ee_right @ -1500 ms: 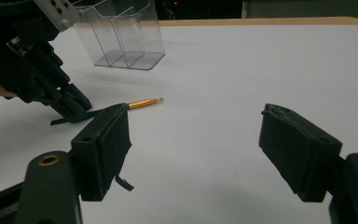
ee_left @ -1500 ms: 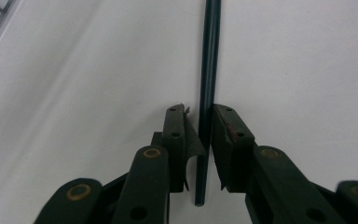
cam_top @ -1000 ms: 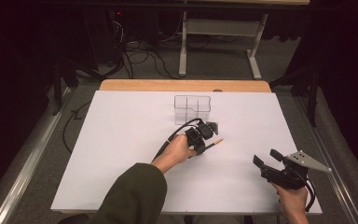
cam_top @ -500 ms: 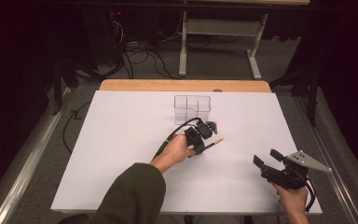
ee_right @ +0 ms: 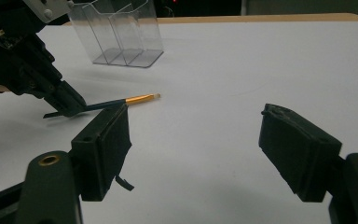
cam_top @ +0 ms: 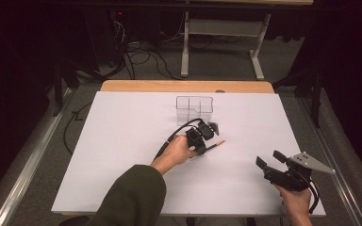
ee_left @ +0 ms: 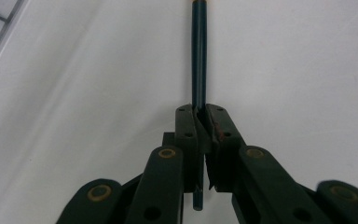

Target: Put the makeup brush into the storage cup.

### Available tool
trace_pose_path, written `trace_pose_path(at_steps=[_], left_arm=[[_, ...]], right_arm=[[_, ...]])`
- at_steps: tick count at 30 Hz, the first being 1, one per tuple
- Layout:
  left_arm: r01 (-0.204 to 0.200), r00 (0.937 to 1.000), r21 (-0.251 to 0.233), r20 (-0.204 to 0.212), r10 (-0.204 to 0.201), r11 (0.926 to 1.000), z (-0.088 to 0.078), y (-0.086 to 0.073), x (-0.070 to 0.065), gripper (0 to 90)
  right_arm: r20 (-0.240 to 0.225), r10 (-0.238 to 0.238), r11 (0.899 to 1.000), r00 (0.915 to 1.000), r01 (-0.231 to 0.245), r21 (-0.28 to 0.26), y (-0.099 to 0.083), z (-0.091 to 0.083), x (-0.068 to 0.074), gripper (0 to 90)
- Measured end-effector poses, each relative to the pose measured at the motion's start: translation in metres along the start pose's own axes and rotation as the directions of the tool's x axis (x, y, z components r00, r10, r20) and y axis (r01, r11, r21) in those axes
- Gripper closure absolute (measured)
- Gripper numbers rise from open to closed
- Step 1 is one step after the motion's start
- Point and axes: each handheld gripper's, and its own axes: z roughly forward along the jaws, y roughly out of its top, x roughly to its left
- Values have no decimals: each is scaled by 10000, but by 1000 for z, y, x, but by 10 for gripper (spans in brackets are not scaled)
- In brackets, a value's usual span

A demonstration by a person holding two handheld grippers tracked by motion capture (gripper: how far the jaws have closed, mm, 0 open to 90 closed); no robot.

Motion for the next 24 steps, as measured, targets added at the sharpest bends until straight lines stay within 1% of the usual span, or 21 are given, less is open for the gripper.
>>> trace_pose_path(at_steps=[5, 8, 10, 14, 15, 24], left_arm=[[-30, 10000, -53, 12, 30, 10000, -3, -1, 0, 840], [49, 10000, -156, 16, -49, 9999, -4, -3, 0, 840], [103, 9999, -298, 44, -102, 9995, -6, -5, 2, 840], [177, 9998, -409, 54, -175, 9990, -9, -9, 3, 840], [212, 9998, -510, 47, -209, 9985, -11, -11, 4, 840], [262, 9996, -932, 109, -252, 9953, -21, -21, 3, 840]], right_arm=[[-5, 6, 10000, 10000, -6, 1, 0, 0, 0, 263], [-14, 17, 10000, 10000, -17, -7, 0, 0, 0, 263], [-19, 16, 10000, 10000, -16, -11, 0, 0, 0, 263], [-26, -38, 10000, 10000, 38, -17, 0, 0, 0, 263], [-28, -34, 10000, 10000, 34, -21, 0, 0, 0, 263], [-45, 9, 10000, 10000, -9, 9, 0, 1, 2, 263]])
